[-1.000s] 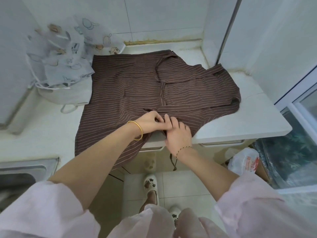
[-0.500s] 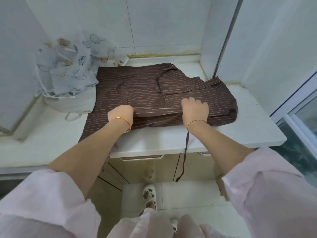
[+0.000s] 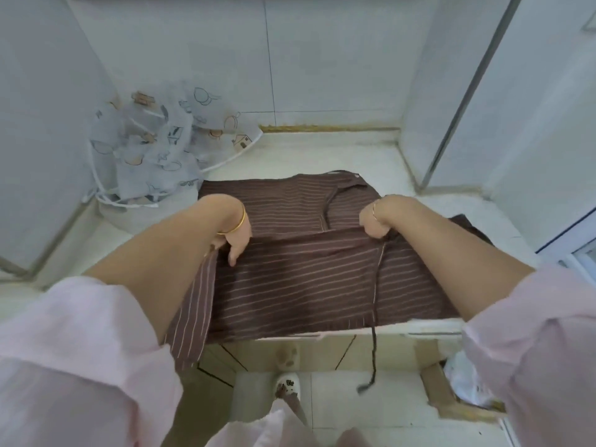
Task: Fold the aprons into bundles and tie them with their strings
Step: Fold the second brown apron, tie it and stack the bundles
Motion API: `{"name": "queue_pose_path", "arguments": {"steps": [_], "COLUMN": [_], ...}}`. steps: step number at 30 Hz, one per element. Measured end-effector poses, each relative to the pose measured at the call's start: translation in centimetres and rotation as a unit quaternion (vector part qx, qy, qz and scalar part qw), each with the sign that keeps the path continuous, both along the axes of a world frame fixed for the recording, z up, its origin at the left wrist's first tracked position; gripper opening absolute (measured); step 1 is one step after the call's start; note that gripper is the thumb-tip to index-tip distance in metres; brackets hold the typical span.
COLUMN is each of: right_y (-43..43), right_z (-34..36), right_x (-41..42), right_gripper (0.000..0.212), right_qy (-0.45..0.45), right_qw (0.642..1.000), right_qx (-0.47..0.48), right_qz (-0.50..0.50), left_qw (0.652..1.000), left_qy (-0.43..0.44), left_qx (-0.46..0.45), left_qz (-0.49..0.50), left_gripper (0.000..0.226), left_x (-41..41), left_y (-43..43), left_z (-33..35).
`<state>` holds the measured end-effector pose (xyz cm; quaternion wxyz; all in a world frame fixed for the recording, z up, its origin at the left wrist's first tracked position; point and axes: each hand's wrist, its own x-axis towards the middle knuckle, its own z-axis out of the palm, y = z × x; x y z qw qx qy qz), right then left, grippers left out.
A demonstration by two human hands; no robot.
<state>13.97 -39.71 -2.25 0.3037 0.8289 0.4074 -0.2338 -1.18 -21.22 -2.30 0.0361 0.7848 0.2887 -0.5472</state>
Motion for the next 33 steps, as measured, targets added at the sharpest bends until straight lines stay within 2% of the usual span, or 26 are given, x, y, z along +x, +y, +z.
{"name": "queue_pose_path", "arguments": {"steps": [3,7,9,11,13,16,20,25,29,33], "right_y": [3.7,8.8,11.6,13.4,14.8,17.0,19.8,22.1,23.1,24.0], "right_z": [0.9,1.0,-0.1,-2.4,-5.4,-9.8,-13.3,-14.7,-15.2,-14.5], "right_x": [3.1,8.6,11.6,13.5,14.4,13.9,11.7,8.9,8.2,9.4], "right_gripper": [0.016,0.02,0.022,0.031,0.044,0.04,0.042,0.042,0.051,0.056], "right_qy": [-0.048,-0.107,-0.136,-0.147,-0.13,-0.078,-0.014,-0.023,0.015,0.022], "right_qw": [0.995,0.973,0.96,0.957,0.963,0.964,0.949,0.938,0.955,0.964], "right_qx": [0.08,0.177,0.211,0.223,0.22,0.252,0.312,0.335,0.298,0.265], "right_qz": [-0.043,-0.103,-0.126,-0.116,-0.086,-0.038,0.032,0.087,-0.004,-0.012], "left_qw": [0.986,0.944,0.921,0.912,0.918,0.928,0.923,0.921,0.962,0.99], "left_qy": [-0.138,-0.288,-0.344,-0.36,-0.355,-0.354,-0.377,-0.39,-0.265,-0.126], "left_qx": [0.078,0.133,0.162,0.177,0.156,0.102,0.07,-0.016,-0.036,-0.004], "left_qz": [-0.053,-0.096,-0.09,-0.089,-0.083,-0.057,-0.04,0.002,-0.055,-0.063], "left_gripper": [0.056,0.036,0.031,0.03,0.031,0.034,0.031,0.022,0.03,0.044], "left_x": [3.1,8.4,11.2,13.2,14.7,16.0,16.8,16.7,15.6,14.9], "left_y": [3.6,9.7,12.6,14.0,15.1,17.1,18.4,20.0,20.6,23.4], "left_z": [0.4,-1.3,-3.1,-5.3,-7.8,-11.6,-13.5,-13.0,-12.2,-10.6]}}
